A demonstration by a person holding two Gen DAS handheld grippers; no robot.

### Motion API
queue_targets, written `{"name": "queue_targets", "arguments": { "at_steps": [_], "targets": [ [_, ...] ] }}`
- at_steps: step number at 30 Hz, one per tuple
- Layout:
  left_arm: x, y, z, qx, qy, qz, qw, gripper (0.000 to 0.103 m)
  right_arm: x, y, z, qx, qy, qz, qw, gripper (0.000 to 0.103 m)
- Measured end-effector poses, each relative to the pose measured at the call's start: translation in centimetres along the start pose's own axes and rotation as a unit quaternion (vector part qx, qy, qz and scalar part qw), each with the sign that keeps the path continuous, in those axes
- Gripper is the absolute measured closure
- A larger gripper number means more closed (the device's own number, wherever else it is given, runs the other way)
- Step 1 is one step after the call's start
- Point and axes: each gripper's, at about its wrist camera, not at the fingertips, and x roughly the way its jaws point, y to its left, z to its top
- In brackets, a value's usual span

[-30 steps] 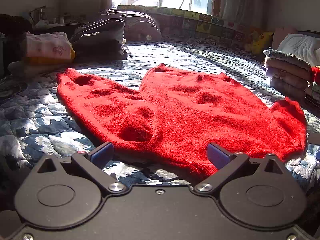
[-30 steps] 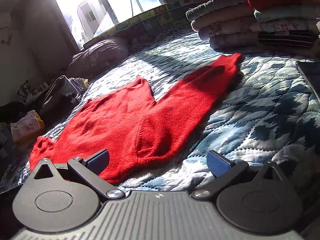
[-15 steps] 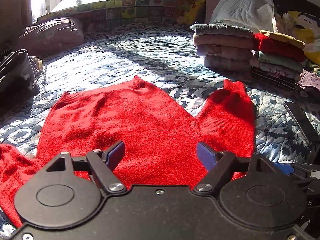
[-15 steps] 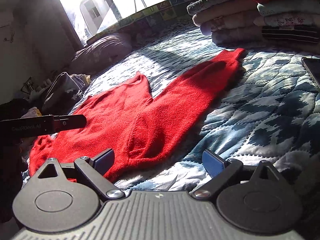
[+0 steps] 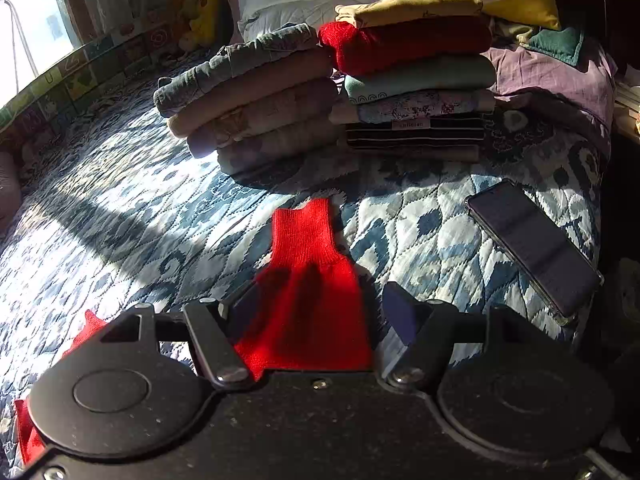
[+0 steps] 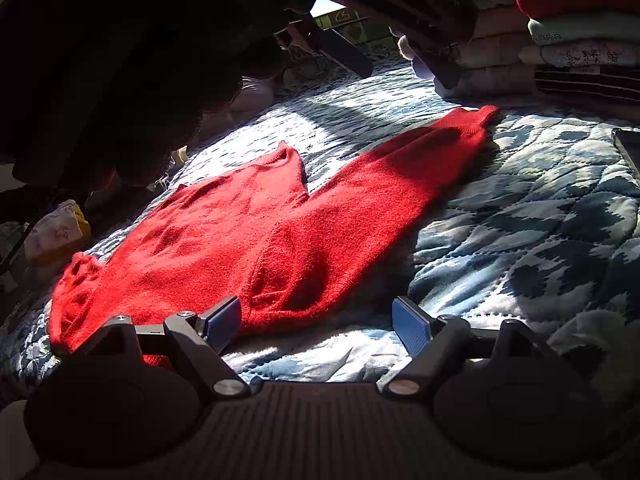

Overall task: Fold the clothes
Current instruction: 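Grasp a red sweater sleeve with the left gripper, then lift and fold the held sleeve across the sweater body with the left gripper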

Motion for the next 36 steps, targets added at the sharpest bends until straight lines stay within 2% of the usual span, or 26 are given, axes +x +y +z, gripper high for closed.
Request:
{"name": "queue_targets", "arguments": {
  "at_steps": [3,5,12,15,16,21,25,30,36],
  "targets": [
    [2.8,-1.9,1.6,0.028,0.026,-0.005,0.9993,0.04,0.0,-0.1,0.0,0.001,-0.003,0.001,1.0,0.021],
    [4.8,-2.6,2.2,0.037,0.045,0.003,0.9983,0.047,0.0,-0.1,0.0,0.001,-0.004,0.001,1.0,0.021],
    [10.4,-2.1,2.9,0.005,0.11,0.039,0.9931,0.062,0.0,-1.0,0.5,0.027,-0.008,0.01,1.0,0.021],
    [10.8,-1.5,2.4,-0.003,0.117,0.054,0.9916,0.086,-0.1,-1.3,0.7,0.039,-0.011,0.012,0.999,0.021],
    [10.7,-1.2,2.3,-0.009,0.114,0.055,0.9919,0.1,-0.1,-1.4,0.7,0.043,-0.011,0.013,0.999,0.021],
    [6.3,1.8,2.5,-0.054,0.059,0.059,0.9951,0.101,-0.1,-1.0,0.8,0.039,-0.013,0.004,0.999,0.021],
    [1.6,5.1,2.2,-0.093,0.015,0.066,0.9933,0.101,-0.2,-0.3,0.7,0.024,-0.015,-0.006,1.0,0.021],
    [-4.6,10.1,0.4,-0.147,-0.034,0.09,0.9845,0.101,0.0,1.4,0.5,-0.022,-0.018,-0.014,0.999,0.022],
    [-10.7,14.8,-3.2,-0.194,-0.07,0.123,0.9707,0.101,0.6,4.5,0.1,-0.115,-0.021,-0.016,0.993,0.038]
  ]
}}
